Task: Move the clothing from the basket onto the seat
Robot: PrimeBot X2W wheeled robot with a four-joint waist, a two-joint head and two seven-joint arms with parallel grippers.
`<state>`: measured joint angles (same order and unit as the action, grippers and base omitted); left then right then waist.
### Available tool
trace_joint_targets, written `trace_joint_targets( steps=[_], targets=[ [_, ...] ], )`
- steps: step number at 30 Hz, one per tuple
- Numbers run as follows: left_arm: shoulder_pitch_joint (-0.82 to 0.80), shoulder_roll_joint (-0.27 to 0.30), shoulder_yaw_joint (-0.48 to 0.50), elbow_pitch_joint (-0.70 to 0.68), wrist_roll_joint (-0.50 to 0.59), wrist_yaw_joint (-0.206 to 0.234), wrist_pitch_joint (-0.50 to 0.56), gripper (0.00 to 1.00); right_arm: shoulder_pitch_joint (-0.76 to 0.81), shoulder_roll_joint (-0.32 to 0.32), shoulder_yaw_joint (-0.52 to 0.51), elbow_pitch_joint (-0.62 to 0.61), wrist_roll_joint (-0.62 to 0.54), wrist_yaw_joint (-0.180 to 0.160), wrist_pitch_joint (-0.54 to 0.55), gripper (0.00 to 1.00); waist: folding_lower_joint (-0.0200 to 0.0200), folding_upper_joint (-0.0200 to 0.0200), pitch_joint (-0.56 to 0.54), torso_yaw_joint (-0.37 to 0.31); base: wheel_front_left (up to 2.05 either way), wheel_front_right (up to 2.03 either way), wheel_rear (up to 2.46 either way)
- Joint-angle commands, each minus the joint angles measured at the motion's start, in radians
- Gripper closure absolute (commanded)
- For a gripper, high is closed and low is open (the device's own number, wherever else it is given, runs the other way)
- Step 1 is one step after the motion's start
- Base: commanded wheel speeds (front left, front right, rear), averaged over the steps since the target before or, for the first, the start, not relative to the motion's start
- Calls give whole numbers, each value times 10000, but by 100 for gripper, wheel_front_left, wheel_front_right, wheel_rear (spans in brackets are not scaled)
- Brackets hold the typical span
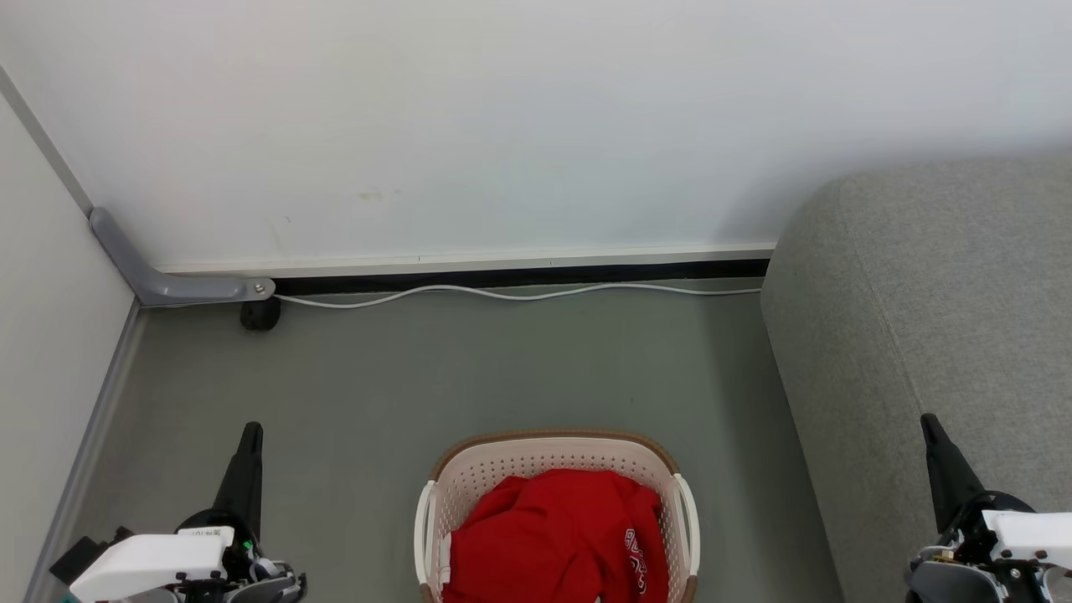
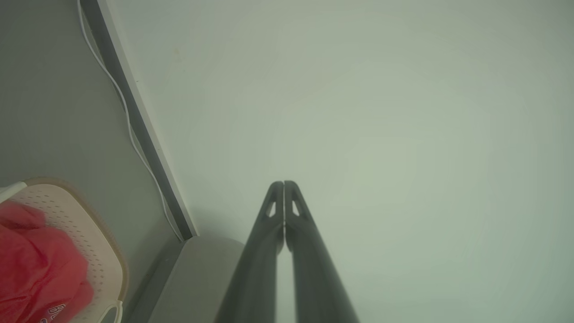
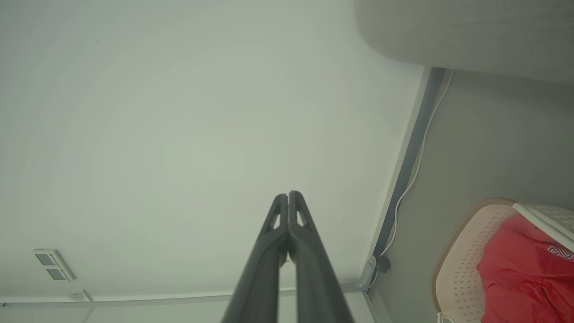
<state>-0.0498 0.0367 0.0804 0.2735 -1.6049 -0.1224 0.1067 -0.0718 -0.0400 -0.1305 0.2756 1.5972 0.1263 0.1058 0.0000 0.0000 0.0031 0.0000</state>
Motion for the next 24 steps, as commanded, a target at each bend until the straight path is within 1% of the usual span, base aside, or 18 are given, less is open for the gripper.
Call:
trace_joint_targets(
  steps=[1,24],
  targets=[
    [-581,135,329,-287,-41,-83,62,100,-361,-102,171,-309,118,44,71,100,0,0,0,0,0,0,0],
    [-581,135,329,-287,-41,-83,62,100,-361,-102,171,-309,118,44,71,100,0,0,0,0,0,0,0]
  ],
)
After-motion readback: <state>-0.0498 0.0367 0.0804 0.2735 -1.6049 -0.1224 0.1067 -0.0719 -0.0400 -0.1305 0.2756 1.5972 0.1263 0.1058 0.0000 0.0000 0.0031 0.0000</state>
